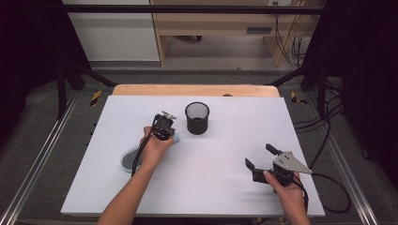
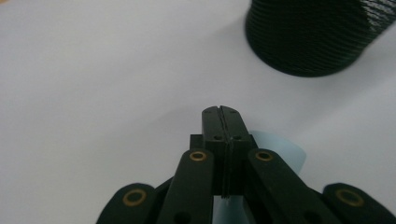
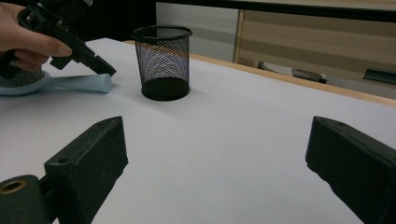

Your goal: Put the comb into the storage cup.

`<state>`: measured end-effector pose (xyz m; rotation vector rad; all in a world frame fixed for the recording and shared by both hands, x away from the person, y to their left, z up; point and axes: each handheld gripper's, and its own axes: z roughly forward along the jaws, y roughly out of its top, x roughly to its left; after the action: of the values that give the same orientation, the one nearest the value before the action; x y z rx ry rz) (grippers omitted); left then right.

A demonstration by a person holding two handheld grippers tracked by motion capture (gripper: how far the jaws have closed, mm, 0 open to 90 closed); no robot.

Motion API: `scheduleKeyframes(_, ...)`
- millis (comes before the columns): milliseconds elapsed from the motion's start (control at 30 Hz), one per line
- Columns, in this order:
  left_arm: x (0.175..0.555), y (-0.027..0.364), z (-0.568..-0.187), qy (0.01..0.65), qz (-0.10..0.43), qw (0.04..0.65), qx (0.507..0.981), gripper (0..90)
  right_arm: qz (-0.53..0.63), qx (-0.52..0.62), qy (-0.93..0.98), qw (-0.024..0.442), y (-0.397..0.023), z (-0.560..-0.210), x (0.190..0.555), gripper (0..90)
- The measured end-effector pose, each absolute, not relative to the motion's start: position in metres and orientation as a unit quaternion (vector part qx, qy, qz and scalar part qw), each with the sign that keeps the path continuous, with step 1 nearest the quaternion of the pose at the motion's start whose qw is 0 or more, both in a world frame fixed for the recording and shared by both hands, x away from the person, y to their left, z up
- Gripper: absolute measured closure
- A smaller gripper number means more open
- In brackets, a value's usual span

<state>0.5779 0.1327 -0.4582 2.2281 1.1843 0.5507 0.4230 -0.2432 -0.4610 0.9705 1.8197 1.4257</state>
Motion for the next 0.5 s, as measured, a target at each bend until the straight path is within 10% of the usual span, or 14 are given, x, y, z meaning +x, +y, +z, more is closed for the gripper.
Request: scheduleKeyframes(500, 0.546, 0.121, -0.462, 0.422, 0.178, 0.299, 0.837, 90.0, 0.542, 0.365, 0.689, 0.314, -0.244, -0.459, 0.422, 5.5)
